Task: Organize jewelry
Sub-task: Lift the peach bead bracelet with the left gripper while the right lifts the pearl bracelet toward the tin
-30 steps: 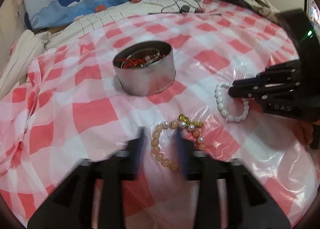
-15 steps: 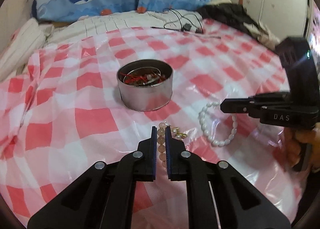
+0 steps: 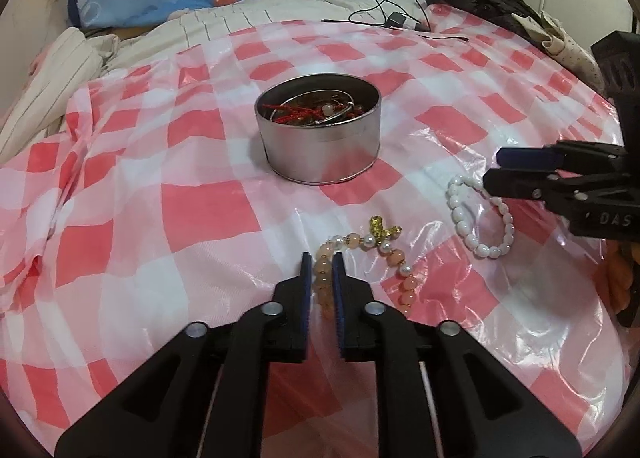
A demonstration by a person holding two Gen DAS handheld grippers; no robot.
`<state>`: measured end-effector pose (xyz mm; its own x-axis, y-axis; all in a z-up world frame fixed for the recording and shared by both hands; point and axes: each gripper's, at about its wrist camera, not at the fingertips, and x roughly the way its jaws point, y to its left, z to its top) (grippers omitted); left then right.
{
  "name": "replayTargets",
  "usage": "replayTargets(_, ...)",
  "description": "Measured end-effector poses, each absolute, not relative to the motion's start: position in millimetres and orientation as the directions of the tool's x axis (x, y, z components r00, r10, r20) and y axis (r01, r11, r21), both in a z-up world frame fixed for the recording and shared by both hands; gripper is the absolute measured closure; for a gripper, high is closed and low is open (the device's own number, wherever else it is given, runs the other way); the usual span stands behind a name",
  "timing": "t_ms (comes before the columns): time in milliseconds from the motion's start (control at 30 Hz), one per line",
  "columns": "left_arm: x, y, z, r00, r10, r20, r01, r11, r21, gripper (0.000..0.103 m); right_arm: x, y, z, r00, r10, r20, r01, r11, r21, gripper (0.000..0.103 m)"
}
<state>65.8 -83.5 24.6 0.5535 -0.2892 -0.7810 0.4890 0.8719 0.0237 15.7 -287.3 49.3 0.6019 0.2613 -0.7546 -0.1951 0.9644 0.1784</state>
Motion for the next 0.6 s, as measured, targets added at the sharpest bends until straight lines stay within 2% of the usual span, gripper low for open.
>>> replayTargets(33,66.3,-83.4,23.8,0.556,-0.28,-0.782,0.484,0.875,0.032,0.077,15.4,-287.1,50.3,0.607,0.256,-0.752,-0.197,0.966,0.169,0.055)
replayTargets(100,65.8,-85.6,20.7,0.551,-0.275,-0.788,0.491,0.87,0.039,0.069,15.6,-284.9,47.6,0.607,0.227,-0.762,-0.195,0.972,0.134,0.055)
replayTargets(167,62.8,-90.3,17.9,0.561,-0.253,-0.788,0.497,0.865,0.077,0.067,17.5,-275.1,38.5,0.585,0.162,-0.795,-0.206,0.977,0.048,0.055)
replayTargets(200,60.8,-94.0,16.3,0.571,-0.235,-0.786,0.5,0.86,0.107,0.068,17.7,-267.6,31.8,0.567,0.122,-0.814,-0.222,0.975,-0.008,0.061)
replayTargets(233,59.3,-96.0,16.0,0.569,-0.239,-0.787,0.512,0.852,0.112,0.082,16.5,-263.0,29.3,0.568,0.111,-0.815,-0.241,0.97,-0.036,0.069)
replayTargets(267,57.9,-97.1,16.3,0.568,-0.241,-0.787,0.518,0.847,0.115,0.091,14.8,-257.9,29.0,0.565,0.117,-0.817,-0.268,0.962,-0.047,0.091)
replayTargets(300,57.1,-97.7,17.5,0.575,-0.232,-0.784,0.515,0.848,0.127,0.096,13.8,-255.5,28.5,0.556,0.128,-0.821,-0.284,0.958,-0.043,0.095)
replayTargets(333,56.5,-96.3,20.0,0.574,-0.248,-0.78,0.518,0.848,0.112,0.096,14.1,-259.5,28.3,0.542,0.163,-0.825,-0.281,0.96,0.005,0.095)
replayTargets(400,58.5,-87.3,28.8,0.551,-0.33,-0.766,0.512,0.859,-0.001,0.096,18.2,-275.3,30.3,0.505,0.292,-0.813,-0.257,0.949,0.181,0.095)
replayTargets(467,60.2,-75.9,43.0,0.551,-0.41,-0.727,0.498,0.86,-0.108,0.096,20.3,-299.9,38.4,0.502,0.467,-0.728,-0.222,0.883,0.413,0.095)
replayTargets(533,59.4,-69.3,51.9,0.566,-0.442,-0.696,0.494,0.858,-0.143,0.096,17.8,-314.2,50.4,0.529,0.581,-0.618,-0.241,0.802,0.547,0.095)
replayTargets(600,60.5,-65.6,55.7,0.568,-0.457,-0.684,0.485,0.858,-0.17,0.096,13.6,-323.1,62.3,0.559,0.645,-0.521,-0.275,0.737,0.618,0.095)
